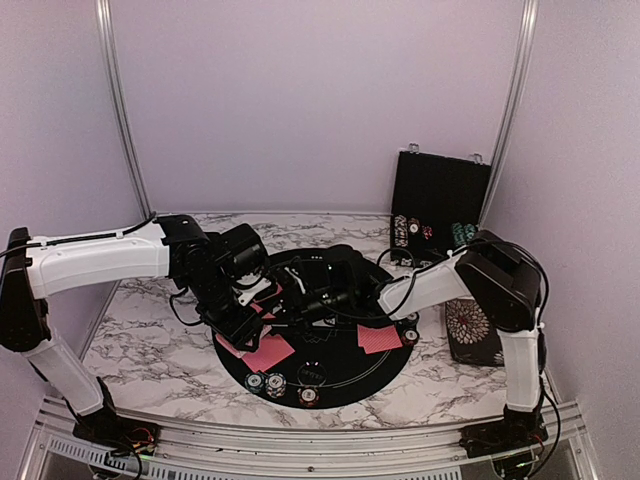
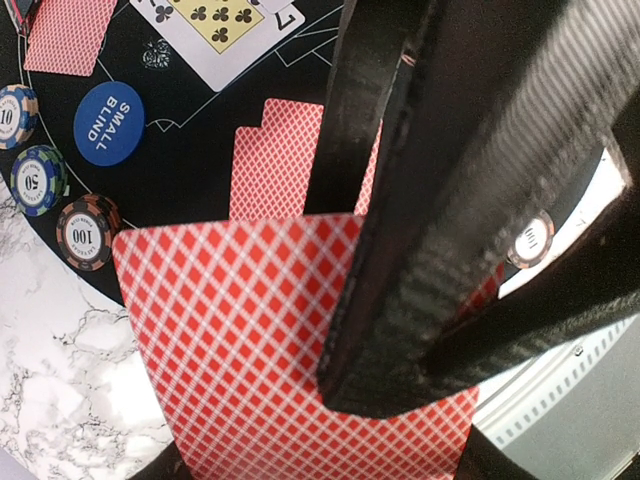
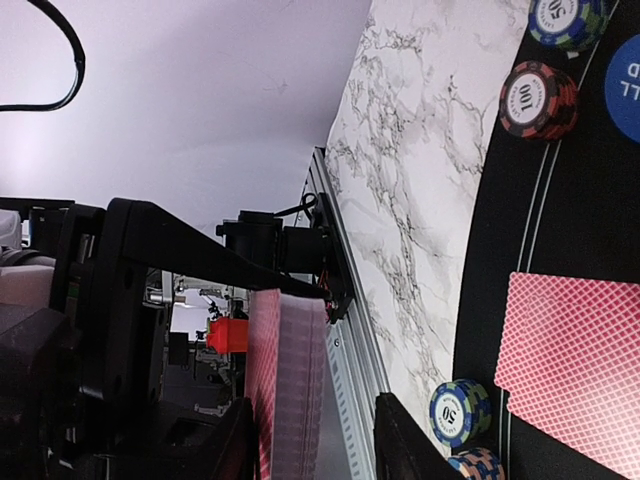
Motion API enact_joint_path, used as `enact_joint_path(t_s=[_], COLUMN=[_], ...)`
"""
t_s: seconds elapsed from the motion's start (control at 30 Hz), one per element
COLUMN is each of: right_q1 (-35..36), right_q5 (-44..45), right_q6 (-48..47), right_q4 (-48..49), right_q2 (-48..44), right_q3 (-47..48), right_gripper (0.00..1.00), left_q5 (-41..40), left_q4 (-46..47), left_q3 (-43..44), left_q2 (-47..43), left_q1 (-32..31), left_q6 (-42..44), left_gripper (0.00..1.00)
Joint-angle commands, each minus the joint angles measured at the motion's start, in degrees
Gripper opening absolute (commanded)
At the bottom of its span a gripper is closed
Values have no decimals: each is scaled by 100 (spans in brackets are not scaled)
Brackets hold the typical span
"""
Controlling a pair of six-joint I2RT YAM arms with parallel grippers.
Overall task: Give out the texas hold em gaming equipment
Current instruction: Pick up the poker card from the face-down deck piles.
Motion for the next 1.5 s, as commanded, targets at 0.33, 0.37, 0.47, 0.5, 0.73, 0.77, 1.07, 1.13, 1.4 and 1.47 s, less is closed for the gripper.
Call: enact_joint_path(t_s=[0.33,0.37,0.47,0.5,0.73,0.77,1.07,1.13,1.4,1.47], right_q1=[-139,-139,-143,-139,-142,-141,-160,-168,-174,-172], right_q5=[153,147,142,143,94,92,121,129,124,125], right_q6=[-47,-44,-17,-3,187,203,246,251,315,346], right_q4=[-38,-28,-2,4,236,256,315,316,381,419], right_q2=[-309,-321,-368,-377,-494,-510,-656,-681,-732,-745], right_q3=[-193,-185,-178,-175,-249,-272,-425,-467,-592,-621], right_gripper=[38,37,36,36,35,35,33,31,22,20], left_q5=[7,7,7,12,2,1,-11,-10,-19,-10], left_q4=[11,13,14,13,13,17,5,12,14,13], left_q3=[-56,-56,-66,-73,-132,-133,-175,-186,-179,-184], left_q2=[-232,-229,-227,-229,-214,-202,-199,-201,-210,-205], left_q1=[-16,-16,-16,-16,-16,-16,-5,-9,0,1], left_q6=[28,28,36,42,30,20,12,15,8,6], left_gripper=[51,51,51,51,51,51,51,51,51,51])
